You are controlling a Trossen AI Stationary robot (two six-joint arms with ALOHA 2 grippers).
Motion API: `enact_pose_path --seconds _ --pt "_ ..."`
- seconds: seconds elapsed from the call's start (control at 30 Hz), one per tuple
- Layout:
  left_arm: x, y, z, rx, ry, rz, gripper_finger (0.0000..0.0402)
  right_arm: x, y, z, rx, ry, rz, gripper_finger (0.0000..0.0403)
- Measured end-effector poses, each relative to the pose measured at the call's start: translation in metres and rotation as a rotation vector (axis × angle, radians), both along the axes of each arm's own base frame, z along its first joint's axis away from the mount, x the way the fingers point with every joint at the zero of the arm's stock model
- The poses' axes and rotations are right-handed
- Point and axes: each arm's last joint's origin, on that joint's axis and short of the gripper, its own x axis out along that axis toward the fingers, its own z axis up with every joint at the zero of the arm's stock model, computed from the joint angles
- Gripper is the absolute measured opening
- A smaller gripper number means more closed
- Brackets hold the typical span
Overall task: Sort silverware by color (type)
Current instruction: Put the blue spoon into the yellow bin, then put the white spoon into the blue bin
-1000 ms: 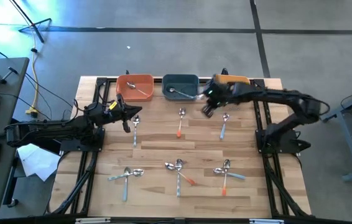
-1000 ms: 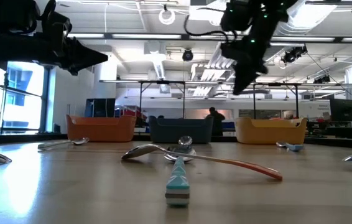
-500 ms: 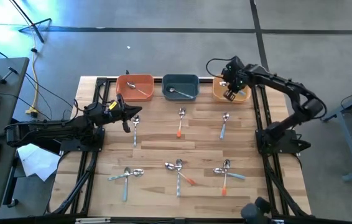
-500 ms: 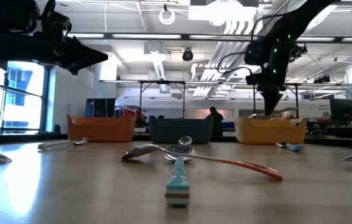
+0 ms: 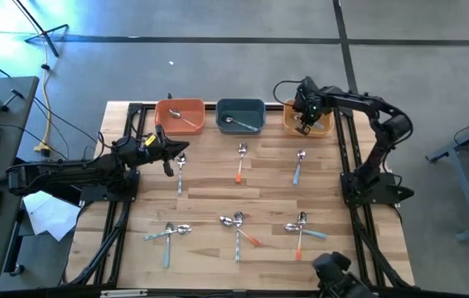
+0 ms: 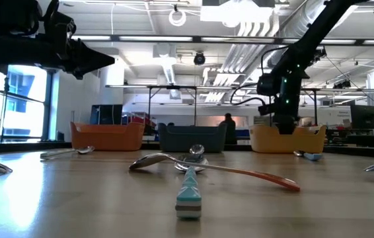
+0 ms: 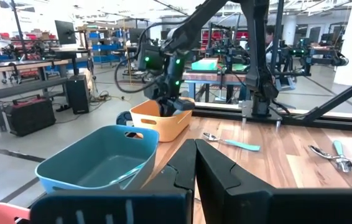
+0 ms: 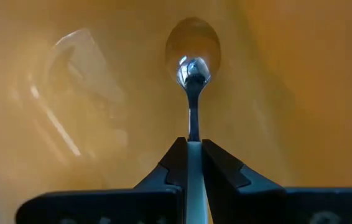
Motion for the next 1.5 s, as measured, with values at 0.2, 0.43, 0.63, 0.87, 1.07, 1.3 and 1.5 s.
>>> enact_pose_path --seconds 0.2,0.43,0.63,0.87,1.07,1.3,1.5 --pt "0.0 0.0 -0.001 0.019 0.02 0.011 0.0001 0.001 -0.002 -0.009 0.017 0.016 -0.006 0.0032" --pt "0.0 0.0 -0.002 0.012 0.032 0.012 0.0004 0.002 -0.001 0.014 -0.001 -0.003 -0.057 0.0109" --pt "0.0 0.0 -0.006 -0.002 0.07 -0.001 0.0011 0.011 0.013 0.065 -0.066 -0.045 -0.024 0.0119" --pt "0.001 -0.001 -0.008 -0.004 0.083 -0.045 0.0001 0.02 0.064 0.123 -0.224 -0.28 0.1 0.0021" --pt "0.001 -0.002 -0.01 -0.025 0.104 -0.076 0.0001 0.028 0.103 0.114 -0.295 -0.563 0.22 0.0014" --pt "0.001 -0.004 -0.014 -0.044 0.133 -0.125 0.0 0.048 0.138 0.082 -0.343 -0.961 0.371 0.0002" --pt "0.009 -0.013 -0.002 -0.033 0.196 -0.18 0.0 0.05 0.166 0.064 -0.378 -1.167 0.454 0.0004"
